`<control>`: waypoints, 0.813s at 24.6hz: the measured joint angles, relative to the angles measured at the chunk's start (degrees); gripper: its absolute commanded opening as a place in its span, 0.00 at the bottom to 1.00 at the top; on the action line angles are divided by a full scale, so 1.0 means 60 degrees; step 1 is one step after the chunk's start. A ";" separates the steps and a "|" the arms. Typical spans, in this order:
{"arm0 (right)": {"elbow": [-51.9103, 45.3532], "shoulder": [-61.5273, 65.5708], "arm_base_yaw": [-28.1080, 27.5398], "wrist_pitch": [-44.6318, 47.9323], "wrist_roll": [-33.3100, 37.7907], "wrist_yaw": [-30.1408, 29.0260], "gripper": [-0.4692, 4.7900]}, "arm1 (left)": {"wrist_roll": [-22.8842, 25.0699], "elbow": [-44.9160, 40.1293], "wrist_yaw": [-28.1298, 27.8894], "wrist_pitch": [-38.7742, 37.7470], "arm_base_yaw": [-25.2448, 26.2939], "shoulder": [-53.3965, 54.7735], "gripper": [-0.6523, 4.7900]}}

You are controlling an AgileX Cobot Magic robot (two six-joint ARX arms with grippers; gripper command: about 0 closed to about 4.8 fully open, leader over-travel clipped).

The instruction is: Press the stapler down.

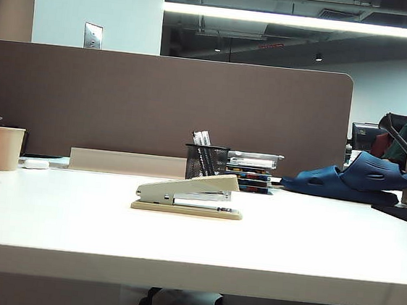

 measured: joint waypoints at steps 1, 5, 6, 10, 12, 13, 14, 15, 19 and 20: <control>-0.0011 0.0000 0.0000 0.0018 -0.0004 0.0080 0.07 | 0.0000 0.0000 0.0000 0.0000 0.0000 0.0000 0.11; -0.0004 0.0000 0.0000 0.0131 -0.0055 0.0339 0.07 | 0.0000 0.0000 0.0000 0.0000 0.0000 0.0000 0.11; -0.0004 0.0000 0.0000 0.0131 -0.0066 0.0401 0.07 | 0.0000 0.0000 0.0000 0.0000 0.0000 0.0000 0.11; -0.0160 0.0000 0.0000 0.0419 -0.0069 0.0441 0.07 | 0.0000 0.0000 0.0000 -0.0007 0.0000 0.0000 0.11; -0.0310 0.0000 -0.0004 0.0415 -0.0069 0.0441 0.07 | 0.0000 0.0000 0.0000 -0.0022 0.0000 -0.0004 0.11; -0.0332 0.0000 0.0000 0.0346 -0.0069 0.0441 0.07 | 0.0000 0.0000 0.0000 -0.0033 0.0000 0.0000 0.11; -0.0332 0.0000 0.0000 0.0335 -0.0069 0.0441 0.07 | 0.0000 0.0000 0.0000 -0.0044 0.0000 0.0000 0.11; -0.0332 0.0000 0.0000 0.0368 -0.0069 0.0441 0.07 | 0.0000 0.0000 0.0000 -0.0069 0.0000 -0.0004 0.11; -0.0328 0.0000 0.0000 0.0437 -0.0069 0.0437 0.07 | 0.0000 0.0000 0.0000 -0.0106 0.0000 -0.0004 0.11; -0.0328 0.0000 0.0000 0.0423 -0.0069 0.0437 0.07 | 0.0000 0.0000 0.0000 -0.0127 0.0000 -0.0004 0.11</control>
